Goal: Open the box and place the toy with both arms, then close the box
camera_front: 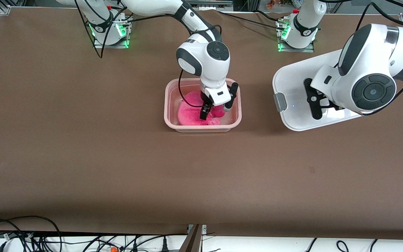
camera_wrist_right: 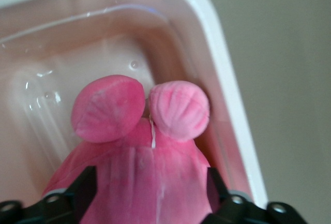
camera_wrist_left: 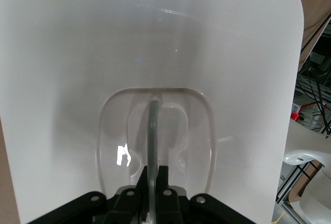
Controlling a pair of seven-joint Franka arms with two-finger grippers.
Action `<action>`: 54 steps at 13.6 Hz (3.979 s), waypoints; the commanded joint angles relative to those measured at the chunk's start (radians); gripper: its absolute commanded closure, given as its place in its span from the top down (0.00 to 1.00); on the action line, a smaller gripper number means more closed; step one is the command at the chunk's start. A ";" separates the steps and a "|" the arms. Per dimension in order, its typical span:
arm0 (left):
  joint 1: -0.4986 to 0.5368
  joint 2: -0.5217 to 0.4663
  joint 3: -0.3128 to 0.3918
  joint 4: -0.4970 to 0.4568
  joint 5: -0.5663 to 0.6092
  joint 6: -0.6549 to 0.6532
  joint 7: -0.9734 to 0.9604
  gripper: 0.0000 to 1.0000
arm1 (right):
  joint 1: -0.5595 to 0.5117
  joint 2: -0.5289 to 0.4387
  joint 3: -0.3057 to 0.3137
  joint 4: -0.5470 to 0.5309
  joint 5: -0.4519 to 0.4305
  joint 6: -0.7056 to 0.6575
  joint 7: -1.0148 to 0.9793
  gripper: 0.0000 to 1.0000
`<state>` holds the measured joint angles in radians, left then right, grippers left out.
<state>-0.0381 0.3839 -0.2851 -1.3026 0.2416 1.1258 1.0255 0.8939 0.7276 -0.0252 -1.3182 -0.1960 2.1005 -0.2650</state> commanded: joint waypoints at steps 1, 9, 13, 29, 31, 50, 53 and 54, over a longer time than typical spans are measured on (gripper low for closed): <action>-0.009 -0.014 -0.005 0.017 0.004 -0.026 0.021 0.00 | -0.036 -0.069 -0.021 0.030 0.090 -0.072 0.018 1.00; -0.132 0.016 -0.014 0.043 -0.237 0.049 -0.080 0.00 | -0.105 -0.381 -0.427 0.020 0.283 -0.460 -0.014 1.00; -0.288 0.065 -0.016 0.043 -0.254 0.305 -0.205 0.00 | -0.253 -0.537 -0.458 -0.115 0.354 -0.501 -0.002 1.00; -0.606 0.306 -0.006 0.023 0.007 0.684 -0.455 0.00 | -0.790 -0.832 0.034 -0.383 0.231 -0.491 0.254 1.00; -0.609 0.319 -0.006 0.023 0.007 0.692 -0.455 0.00 | -0.790 -0.804 0.033 -0.320 0.231 -0.503 0.248 1.00; -0.190 -0.062 0.000 0.028 -0.130 0.266 -0.611 1.00 | -0.786 -0.775 0.027 -0.292 0.201 -0.534 0.245 1.00; 0.010 -0.115 -0.003 0.028 -0.127 0.214 -0.651 1.00 | -0.773 -0.777 0.028 -0.291 0.202 -0.534 0.245 1.00; 0.054 -0.120 0.003 0.028 -0.116 0.210 -0.720 1.00 | -0.773 -0.777 0.028 -0.291 0.202 -0.534 0.245 1.00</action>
<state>-0.0706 0.3042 -0.2703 -1.2419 0.1231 1.3530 0.3935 0.1120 -0.0558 0.0001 -1.6330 0.0195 1.5851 -0.0197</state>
